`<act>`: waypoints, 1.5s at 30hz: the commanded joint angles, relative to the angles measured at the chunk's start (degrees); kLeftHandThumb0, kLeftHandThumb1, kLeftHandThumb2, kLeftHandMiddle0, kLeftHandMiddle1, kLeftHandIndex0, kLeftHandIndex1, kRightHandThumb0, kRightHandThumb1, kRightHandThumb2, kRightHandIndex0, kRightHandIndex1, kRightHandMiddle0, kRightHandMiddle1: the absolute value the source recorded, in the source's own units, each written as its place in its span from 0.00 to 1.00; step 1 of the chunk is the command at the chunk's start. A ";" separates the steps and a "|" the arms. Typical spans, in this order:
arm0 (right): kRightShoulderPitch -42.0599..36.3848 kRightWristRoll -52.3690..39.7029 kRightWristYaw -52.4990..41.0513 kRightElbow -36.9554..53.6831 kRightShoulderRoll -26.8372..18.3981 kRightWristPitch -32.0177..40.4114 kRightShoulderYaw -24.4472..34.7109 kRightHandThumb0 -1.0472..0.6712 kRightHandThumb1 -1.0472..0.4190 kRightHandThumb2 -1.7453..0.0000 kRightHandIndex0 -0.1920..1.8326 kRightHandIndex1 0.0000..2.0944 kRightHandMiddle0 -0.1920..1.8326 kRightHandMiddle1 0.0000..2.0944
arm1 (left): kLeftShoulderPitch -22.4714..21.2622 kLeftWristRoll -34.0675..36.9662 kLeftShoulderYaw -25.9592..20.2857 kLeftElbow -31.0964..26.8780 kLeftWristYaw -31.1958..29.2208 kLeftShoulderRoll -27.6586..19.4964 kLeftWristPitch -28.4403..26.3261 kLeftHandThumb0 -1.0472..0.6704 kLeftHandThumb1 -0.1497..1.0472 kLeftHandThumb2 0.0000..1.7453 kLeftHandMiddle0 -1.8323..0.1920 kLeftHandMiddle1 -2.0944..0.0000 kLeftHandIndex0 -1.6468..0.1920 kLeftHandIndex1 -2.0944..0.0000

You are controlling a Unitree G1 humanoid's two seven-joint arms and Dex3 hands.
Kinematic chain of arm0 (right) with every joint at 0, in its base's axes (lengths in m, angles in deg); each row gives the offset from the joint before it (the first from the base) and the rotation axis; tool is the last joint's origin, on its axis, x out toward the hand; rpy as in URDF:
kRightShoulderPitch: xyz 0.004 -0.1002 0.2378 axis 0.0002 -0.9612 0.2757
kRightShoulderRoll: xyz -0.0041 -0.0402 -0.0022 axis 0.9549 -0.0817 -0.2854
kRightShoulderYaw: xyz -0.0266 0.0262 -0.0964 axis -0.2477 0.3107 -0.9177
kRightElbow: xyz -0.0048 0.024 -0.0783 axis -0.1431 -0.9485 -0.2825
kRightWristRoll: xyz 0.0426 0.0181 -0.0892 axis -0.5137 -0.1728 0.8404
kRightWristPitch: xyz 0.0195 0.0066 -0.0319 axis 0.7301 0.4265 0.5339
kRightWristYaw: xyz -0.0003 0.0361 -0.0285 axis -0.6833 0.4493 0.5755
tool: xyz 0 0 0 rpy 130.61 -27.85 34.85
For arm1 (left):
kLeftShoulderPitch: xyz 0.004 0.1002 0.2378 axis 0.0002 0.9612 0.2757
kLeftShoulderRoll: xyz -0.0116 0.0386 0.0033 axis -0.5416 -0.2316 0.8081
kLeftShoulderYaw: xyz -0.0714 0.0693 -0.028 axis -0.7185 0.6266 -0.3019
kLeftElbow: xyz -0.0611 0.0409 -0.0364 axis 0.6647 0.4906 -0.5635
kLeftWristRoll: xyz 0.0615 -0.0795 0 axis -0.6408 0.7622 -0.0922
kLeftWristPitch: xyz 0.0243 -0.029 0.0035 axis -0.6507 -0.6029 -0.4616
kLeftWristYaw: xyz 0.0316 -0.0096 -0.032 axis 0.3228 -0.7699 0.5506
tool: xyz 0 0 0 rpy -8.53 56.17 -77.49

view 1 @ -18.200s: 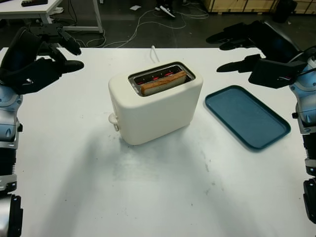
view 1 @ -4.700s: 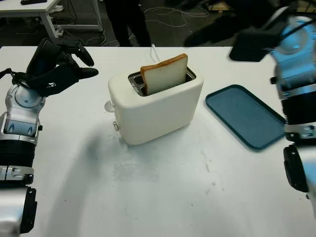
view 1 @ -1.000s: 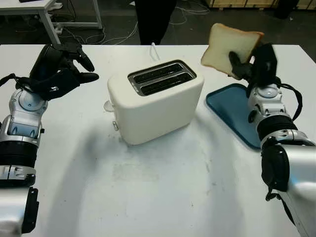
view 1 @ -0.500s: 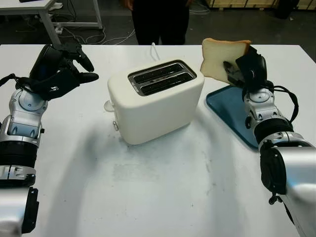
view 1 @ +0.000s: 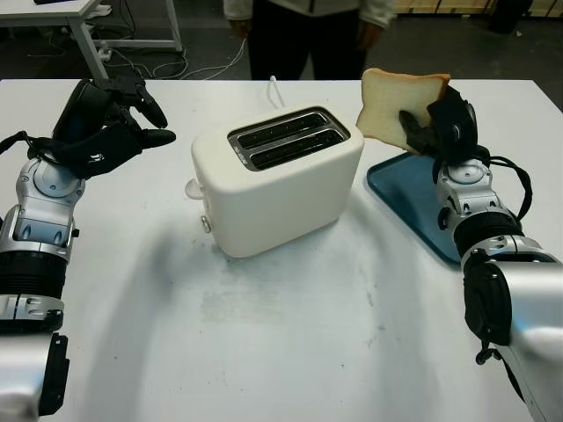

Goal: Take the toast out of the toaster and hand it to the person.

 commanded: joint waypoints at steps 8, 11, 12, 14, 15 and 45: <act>0.55 -1.10 0.01 0.28 0.15 0.66 0.73 0.50 0.09 0.75 0.47 0.83 0.33 0.83 | 0.96 -0.08 -0.08 -0.29 0.38 -0.12 -0.19 0.00 0.82 0.00 0.39 0.43 0.41 0.41; 0.39 -0.94 -0.11 0.16 -0.06 0.45 0.54 0.50 0.09 0.75 0.48 0.83 0.34 0.83 | 1.05 0.01 -0.16 -0.30 0.49 -0.01 -0.14 0.00 0.82 0.00 0.40 0.43 0.41 0.41; 0.34 -0.92 -0.11 0.14 -0.10 0.41 0.52 0.49 0.09 0.75 0.49 0.83 0.34 0.83 | 1.07 0.02 -0.18 -0.31 0.54 0.01 -0.08 0.00 0.82 0.00 0.39 0.43 0.41 0.41; 0.34 -0.99 -0.14 0.07 -0.12 0.61 0.57 0.49 0.09 0.75 0.49 0.83 0.35 0.83 | 1.08 0.04 -0.21 -0.25 0.67 0.06 0.19 0.00 0.82 0.00 0.39 0.43 0.41 0.41; 0.33 -0.97 -0.20 0.03 -0.17 0.62 0.56 0.48 0.09 0.75 0.49 0.83 0.35 0.83 | 1.08 0.16 -0.27 -0.17 0.69 0.12 0.35 0.00 0.82 0.00 0.39 0.43 0.41 0.41; 0.12 -0.04 0.31 -0.34 -0.55 0.06 -0.13 0.48 0.09 0.76 0.51 0.83 0.37 0.83 | 0.53 0.08 0.01 0.91 1.21 0.49 2.12 0.00 0.82 0.00 0.39 0.43 0.40 0.41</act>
